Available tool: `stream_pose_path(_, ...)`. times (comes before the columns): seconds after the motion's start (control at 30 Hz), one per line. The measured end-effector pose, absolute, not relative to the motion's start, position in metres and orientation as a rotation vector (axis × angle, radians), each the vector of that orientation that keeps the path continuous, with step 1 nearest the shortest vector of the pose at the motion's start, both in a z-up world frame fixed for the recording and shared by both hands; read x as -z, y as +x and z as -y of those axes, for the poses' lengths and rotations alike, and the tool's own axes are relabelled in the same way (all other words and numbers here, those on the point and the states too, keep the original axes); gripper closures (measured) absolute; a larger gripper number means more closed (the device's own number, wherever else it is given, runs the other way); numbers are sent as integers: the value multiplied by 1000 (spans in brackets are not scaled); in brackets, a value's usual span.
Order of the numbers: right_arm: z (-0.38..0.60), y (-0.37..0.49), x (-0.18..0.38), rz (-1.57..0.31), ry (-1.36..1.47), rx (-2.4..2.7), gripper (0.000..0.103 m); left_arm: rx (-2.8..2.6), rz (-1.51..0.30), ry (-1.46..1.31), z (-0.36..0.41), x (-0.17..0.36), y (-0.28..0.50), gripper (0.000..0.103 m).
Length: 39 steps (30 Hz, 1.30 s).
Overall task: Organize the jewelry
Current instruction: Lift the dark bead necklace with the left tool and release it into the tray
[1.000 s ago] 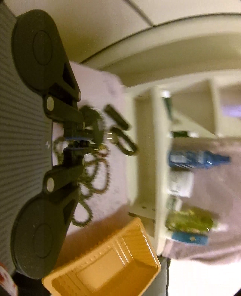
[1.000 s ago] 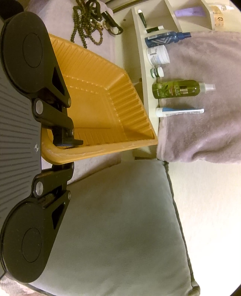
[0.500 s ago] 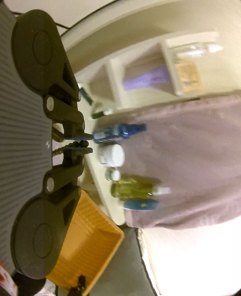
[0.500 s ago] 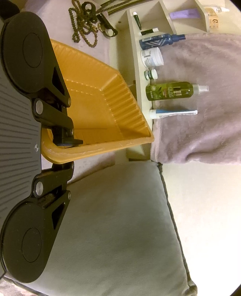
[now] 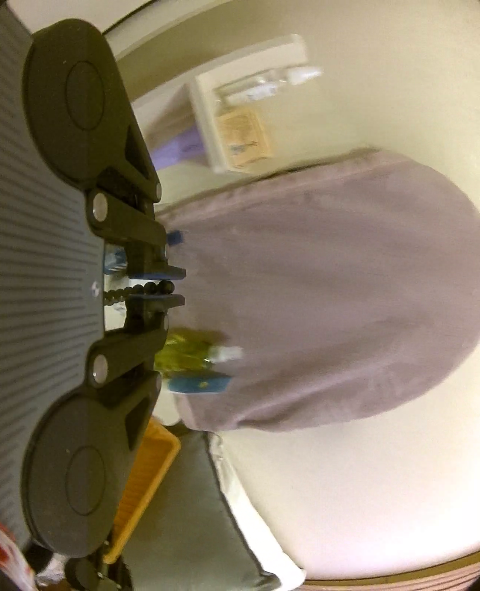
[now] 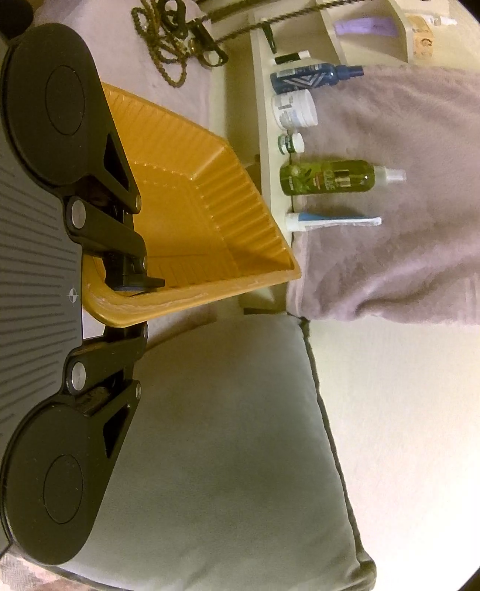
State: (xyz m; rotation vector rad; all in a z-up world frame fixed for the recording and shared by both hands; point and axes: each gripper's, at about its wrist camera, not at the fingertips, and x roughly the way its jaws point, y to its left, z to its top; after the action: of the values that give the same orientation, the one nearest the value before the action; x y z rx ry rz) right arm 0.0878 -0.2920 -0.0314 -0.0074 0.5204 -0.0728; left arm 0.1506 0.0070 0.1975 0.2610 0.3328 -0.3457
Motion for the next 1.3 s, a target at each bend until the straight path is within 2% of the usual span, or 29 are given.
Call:
stream_pose_path(0.87,297,84,32,-518,36,74,97,559,-162,224,84,-310,147,97)
stream_pose_path(1.03,299,85,33,-523,49,70,97,615,-219,254,107,-286,148,97)
stream_pose_path(1.3,300,86,36,-533,56,74,97,675,-395,263,130,-196,153,97)
